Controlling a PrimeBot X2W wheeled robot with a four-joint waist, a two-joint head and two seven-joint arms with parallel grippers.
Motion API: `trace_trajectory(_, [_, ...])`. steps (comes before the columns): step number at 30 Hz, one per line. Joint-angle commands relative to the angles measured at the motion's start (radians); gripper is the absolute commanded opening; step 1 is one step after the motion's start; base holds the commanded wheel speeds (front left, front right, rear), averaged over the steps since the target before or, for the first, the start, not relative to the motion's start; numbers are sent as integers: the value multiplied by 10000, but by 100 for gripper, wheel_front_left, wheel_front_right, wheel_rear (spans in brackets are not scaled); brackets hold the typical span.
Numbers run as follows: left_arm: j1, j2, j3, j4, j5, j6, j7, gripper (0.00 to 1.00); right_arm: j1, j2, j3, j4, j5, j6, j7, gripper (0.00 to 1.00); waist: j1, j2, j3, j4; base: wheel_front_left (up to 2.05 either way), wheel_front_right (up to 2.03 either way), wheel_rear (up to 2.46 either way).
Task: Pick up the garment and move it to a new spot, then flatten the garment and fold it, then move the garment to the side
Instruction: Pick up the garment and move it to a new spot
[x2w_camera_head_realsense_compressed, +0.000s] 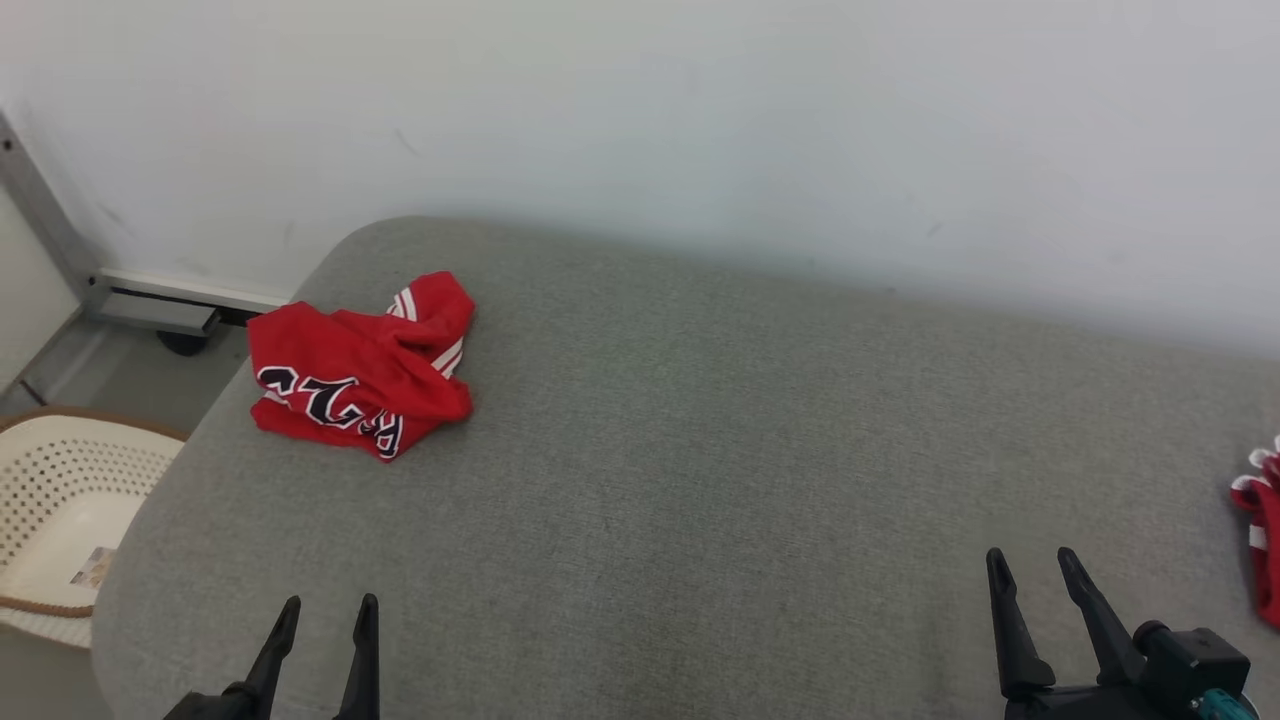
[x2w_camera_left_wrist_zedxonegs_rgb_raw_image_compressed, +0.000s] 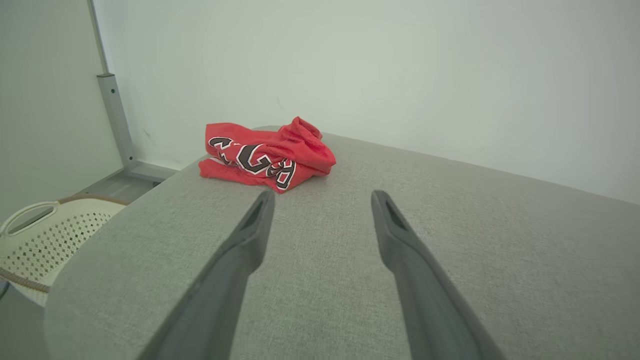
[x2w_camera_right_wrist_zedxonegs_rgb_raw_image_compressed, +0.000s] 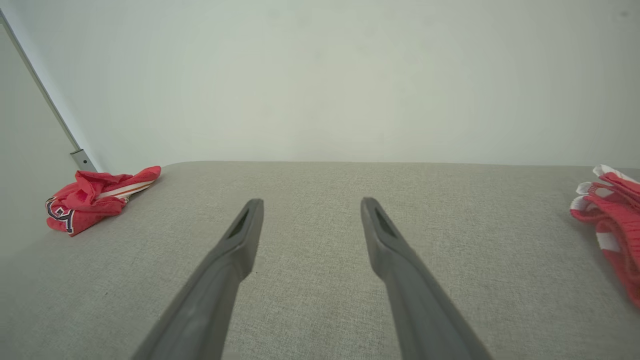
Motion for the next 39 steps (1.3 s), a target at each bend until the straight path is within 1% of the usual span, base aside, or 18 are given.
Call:
trace_trajectory(1, [3, 88, 46, 19, 10, -20, -53, 100, 54, -27, 29, -26, 88, -7, -48, 100, 0, -1, -23, 463, 0, 0, 0])
trace_trajectory(9, [103, 154, 80, 28, 31, -21, -53, 100, 43, -31, 323, -9, 205, -7, -48, 100, 0, -1, -78, 1293, 0, 0, 0])
trace_trajectory(16, [201, 217, 135, -24, -7, 3, -53, 100, -32, -30, 547, 1, 253, -7, -48, 100, 0, -1, -139, 1769, 0, 0, 0])
trace_trajectory(24, [293, 267, 119, -22, 14, 44, -53, 100, -40, -30, 662, 3, 300, -7, -48, 100, 0, -1, -160, 2065, 0, 0, 0])
trace_trajectory(30, [332, 242, 182, -79, -54, 110, -53, 100, -149, -30, 793, 48, 315, -7, -48, 100, 0, -1, -170, 2080, 0, 0, 0])
trace_trajectory(33, [290, 231, 94, 46, -121, 25, -47, 100, -180, -30, 852, 60, 312, -7, -48, 100, 0, -1, -178, 2067, 0, 0, 0])
trace_trajectory(36, [-62, 241, -129, 267, -169, -98, 307, 100, -194, -30, 887, 58, 306, -7, -48, 100, 0, -1, -172, 2063, 0, 0, 0])
trace_trajectory(39, [-553, 221, -436, 636, -254, -261, 1011, 100, -182, -30, 919, 64, 301, -7, -48, 100, 0, -1, -152, 2068, 0, 0, 0])
